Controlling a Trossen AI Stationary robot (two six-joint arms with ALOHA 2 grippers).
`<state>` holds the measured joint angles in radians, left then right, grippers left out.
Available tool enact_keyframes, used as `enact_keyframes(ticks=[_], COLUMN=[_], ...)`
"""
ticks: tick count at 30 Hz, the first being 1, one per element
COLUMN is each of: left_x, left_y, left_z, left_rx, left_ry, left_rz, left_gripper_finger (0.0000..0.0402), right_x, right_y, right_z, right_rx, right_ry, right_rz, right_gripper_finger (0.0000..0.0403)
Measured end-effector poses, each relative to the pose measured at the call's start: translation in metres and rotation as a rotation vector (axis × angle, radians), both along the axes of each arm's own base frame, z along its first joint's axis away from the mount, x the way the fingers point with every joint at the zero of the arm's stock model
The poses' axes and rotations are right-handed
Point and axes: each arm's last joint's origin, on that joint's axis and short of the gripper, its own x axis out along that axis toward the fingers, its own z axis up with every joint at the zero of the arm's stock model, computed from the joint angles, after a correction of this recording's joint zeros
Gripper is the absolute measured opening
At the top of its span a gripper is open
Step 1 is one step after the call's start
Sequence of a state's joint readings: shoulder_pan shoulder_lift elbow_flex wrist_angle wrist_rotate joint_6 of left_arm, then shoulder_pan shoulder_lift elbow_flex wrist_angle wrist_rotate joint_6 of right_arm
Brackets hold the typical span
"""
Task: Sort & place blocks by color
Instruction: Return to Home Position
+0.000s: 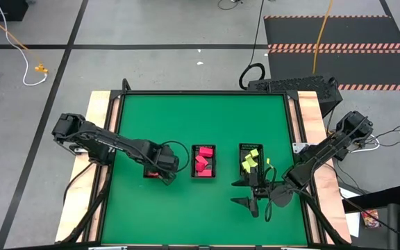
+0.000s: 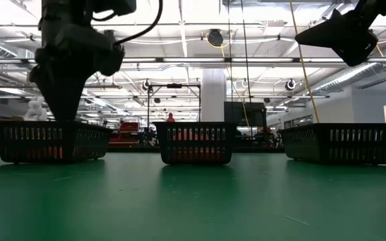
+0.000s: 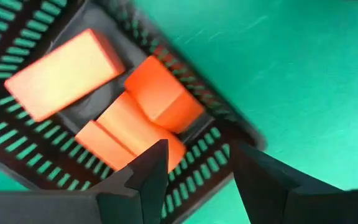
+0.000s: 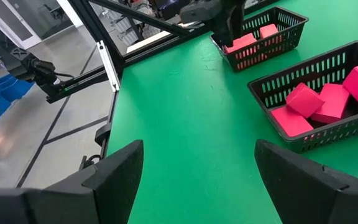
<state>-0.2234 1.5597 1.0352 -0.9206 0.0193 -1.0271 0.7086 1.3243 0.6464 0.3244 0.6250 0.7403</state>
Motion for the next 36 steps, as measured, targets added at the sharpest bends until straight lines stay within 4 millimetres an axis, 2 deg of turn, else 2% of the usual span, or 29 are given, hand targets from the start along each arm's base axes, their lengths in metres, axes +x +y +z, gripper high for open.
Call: enact_keyframes(ticks=[6,12,16,20,23,28,32,36], left_x=[0.009,0.020,0.029,0.033,0.031,0.021,0.004,-0.018], left_y=[-0.009,-0.036,-0.049,-0.052,-0.043,-0.012,0.014,0.028], left_z=[0.019,0.044,0.048,0.041,0.034,0.022,0.027,0.034], left_rx=[0.045,0.339,0.422,0.497,0.540,0.523,0.511,0.543], left_ry=[-0.084,-0.317,-0.470,-0.551,-0.604,-0.745,-0.906,-1.030], left_rz=[-0.044,-0.182,-0.296,-0.378,-0.412,-0.449,-0.454,-0.445], left_gripper_finger=[0.0174,0.0175,0.0175,0.0175,0.0175,0.0175,0.0175,0.0175], right_x=[0.000,0.000,-0.001,0.001,0.011,0.035,0.044,0.045], right_y=[0.000,0.000,-0.002,-0.008,-0.023,-0.063,-0.092,-0.109], right_z=[0.000,-0.001,-0.001,-0.003,-0.002,-0.004,0.004,0.018], right_rx=[-0.001,-0.038,-0.119,-0.218,-0.290,-0.256,-0.269,-0.277], right_ry=[0.000,0.003,-0.003,-0.001,0.015,0.080,0.044,-0.028], right_rz=[0.000,0.009,-0.030,-0.096,-0.126,-0.049,-0.004,0.039], right_gripper_finger=[0.0299,0.0299,0.0299,0.0298,0.0290,0.0269,0.0252,0.0239])
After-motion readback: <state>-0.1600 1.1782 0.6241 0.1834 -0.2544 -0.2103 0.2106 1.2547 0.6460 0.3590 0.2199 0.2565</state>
